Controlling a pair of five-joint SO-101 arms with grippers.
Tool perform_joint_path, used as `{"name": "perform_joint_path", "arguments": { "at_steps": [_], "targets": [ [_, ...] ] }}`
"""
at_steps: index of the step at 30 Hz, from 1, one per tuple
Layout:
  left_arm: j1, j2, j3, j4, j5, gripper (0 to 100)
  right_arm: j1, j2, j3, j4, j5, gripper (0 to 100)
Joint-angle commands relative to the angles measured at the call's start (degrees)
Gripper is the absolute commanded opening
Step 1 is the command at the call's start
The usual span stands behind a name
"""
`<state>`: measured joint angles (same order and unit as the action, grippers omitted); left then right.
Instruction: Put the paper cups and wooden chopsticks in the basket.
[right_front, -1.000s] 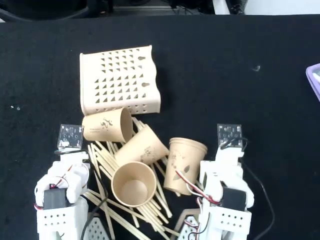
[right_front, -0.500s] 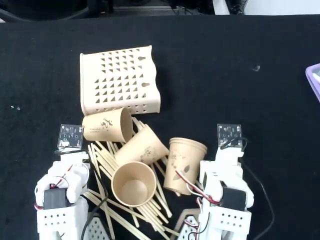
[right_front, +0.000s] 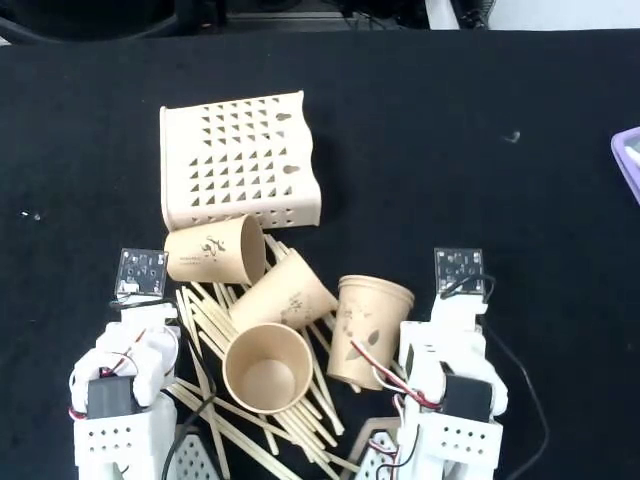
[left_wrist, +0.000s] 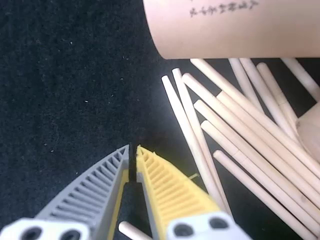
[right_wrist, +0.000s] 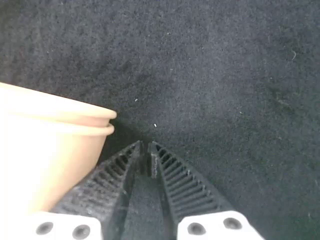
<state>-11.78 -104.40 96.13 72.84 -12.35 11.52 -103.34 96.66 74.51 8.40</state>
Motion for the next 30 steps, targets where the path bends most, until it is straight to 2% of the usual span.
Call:
{"name": "perform_joint_path", "arguments": {
  "at_steps": [1,20,27,30],
  "targets": [
    [-0.5,-0.2,1.2,0.2,-0.3,3,0.3,-5.1,-0.1,0.3,-0.4,3.3],
    [-0.1,-0.1,1.2,0.2,-0.3,3,0.1,-5.1,-0.1,-0.4,0.0,3.6],
    [2.2,-0.1,1.2,-0.3,-0.5,3,0.6,-5.1,-7.3,-12.7,0.0,3.6],
    [-1.6,-0.2,-0.9,-2.3,-0.6,3,0.5,-5.1,-14.6,-15.1,0.0,3.6]
  ]
}}
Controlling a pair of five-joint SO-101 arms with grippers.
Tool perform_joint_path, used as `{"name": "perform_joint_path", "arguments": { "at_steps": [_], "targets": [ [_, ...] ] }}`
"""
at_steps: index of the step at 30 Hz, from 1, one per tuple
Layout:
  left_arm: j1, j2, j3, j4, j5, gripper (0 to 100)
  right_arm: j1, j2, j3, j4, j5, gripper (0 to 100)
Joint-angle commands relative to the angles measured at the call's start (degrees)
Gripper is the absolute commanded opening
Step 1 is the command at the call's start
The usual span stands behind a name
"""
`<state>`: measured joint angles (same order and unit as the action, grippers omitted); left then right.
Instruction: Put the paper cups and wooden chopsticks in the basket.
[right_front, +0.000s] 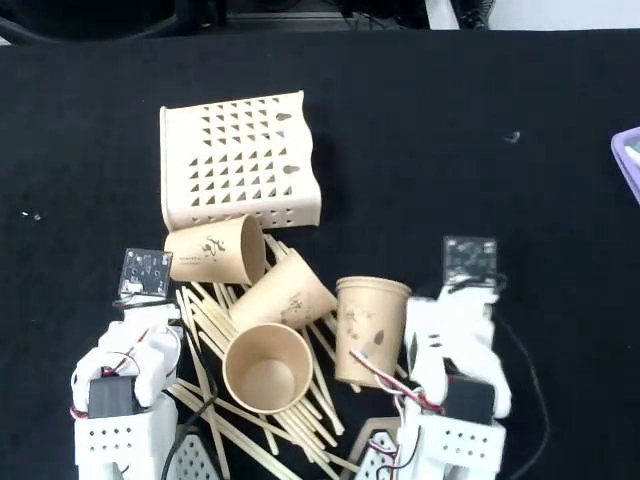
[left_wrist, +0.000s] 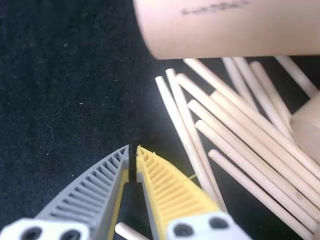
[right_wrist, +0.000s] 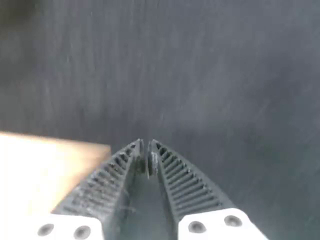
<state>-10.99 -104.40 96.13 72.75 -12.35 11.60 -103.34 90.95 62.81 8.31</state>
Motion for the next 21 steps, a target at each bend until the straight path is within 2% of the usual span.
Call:
{"name": "perform_joint_path", "arguments": {
  "at_steps": [1,5,7,10,12,16,18,21],
  "targets": [
    [-5.1,-0.2,-2.7,-3.3,-0.6,3,0.4,-5.1,-11.6,-4.0,0.1,3.6],
    [-22.2,-0.2,-15.6,-5.3,-0.6,3,0.4,-5.1,-20.6,-5.6,0.1,4.5],
    [-28.4,-0.2,-22.3,-8.6,-0.6,3,0.2,-5.1,-24.0,-5.5,0.1,10.3],
    [-33.5,-0.2,-29.5,-13.1,-0.6,3,0.1,-5.0,-27.9,-5.5,-0.4,23.7],
    [-35.0,-0.2,-31.1,-14.6,-0.6,3,-0.3,-5.0,-29.6,-5.6,-0.5,29.2],
    [-33.5,-0.2,-28.2,-17.1,-0.6,4,-3.6,-5.0,-30.6,-5.6,-7.3,29.1],
    [-30.5,-0.2,-25.5,-17.7,-0.3,10,-3.6,-5.1,-28.3,-5.0,-9.7,29.3],
    [-26.2,-0.2,-21.7,-17.6,0.5,20,-2.3,-5.1,-24.5,-5.9,-9.1,29.1]
  ]
}}
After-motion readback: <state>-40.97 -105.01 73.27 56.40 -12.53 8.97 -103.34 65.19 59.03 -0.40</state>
